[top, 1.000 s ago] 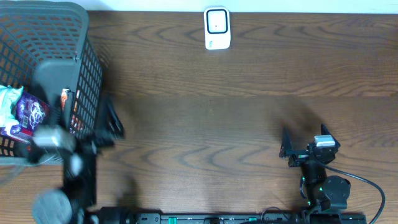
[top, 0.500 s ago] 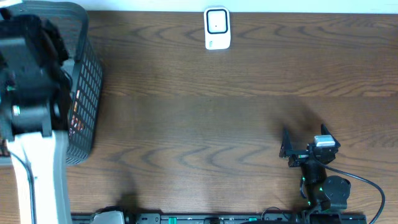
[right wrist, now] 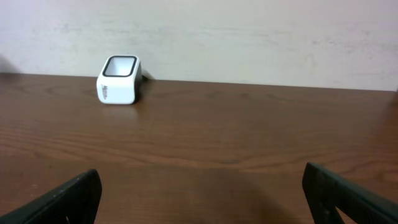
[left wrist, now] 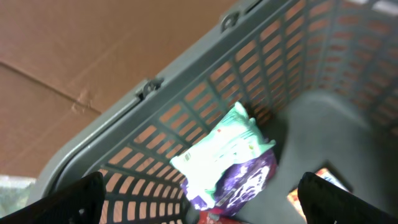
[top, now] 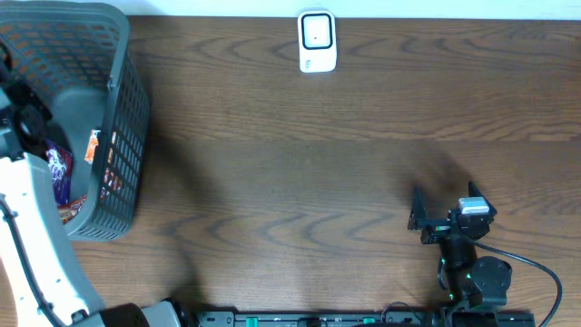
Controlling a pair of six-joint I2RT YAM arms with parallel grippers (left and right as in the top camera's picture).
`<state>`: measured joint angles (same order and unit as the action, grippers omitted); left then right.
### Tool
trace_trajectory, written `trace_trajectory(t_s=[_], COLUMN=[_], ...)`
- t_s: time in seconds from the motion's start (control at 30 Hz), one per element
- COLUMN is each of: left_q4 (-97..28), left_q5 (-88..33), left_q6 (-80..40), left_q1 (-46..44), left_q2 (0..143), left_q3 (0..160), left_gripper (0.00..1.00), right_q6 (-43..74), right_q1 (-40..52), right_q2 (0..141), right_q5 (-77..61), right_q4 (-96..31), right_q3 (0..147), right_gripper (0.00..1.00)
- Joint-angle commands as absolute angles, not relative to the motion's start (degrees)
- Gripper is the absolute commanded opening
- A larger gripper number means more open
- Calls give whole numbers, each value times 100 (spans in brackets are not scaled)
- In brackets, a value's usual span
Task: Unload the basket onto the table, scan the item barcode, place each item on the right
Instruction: 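Reach the left gripper into the basket and grasp the purple snack pack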
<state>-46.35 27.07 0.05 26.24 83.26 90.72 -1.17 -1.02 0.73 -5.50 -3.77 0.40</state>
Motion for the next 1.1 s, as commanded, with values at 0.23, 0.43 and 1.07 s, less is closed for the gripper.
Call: trace_trajectory(t_s=[0.23,0.43,1.07], left_q4=[-4744,-4698,-4600], left_q5=[1824,2165,1883], left_q6=[191,189,165], left_q1=[3044,3059,3385], left_q2=[9397,9808,10086], left_q3=[8903,8903,8523], left_gripper=[70,70,72], right_q6=[-178,-178,-178], right_q1=[-141,-141,-141], right_q2=[43,43,43], right_q5=[-523,-523,-523], right_q4=[-399,-399,-399], right_q3=[36,36,36], right_gripper=[99,99,99])
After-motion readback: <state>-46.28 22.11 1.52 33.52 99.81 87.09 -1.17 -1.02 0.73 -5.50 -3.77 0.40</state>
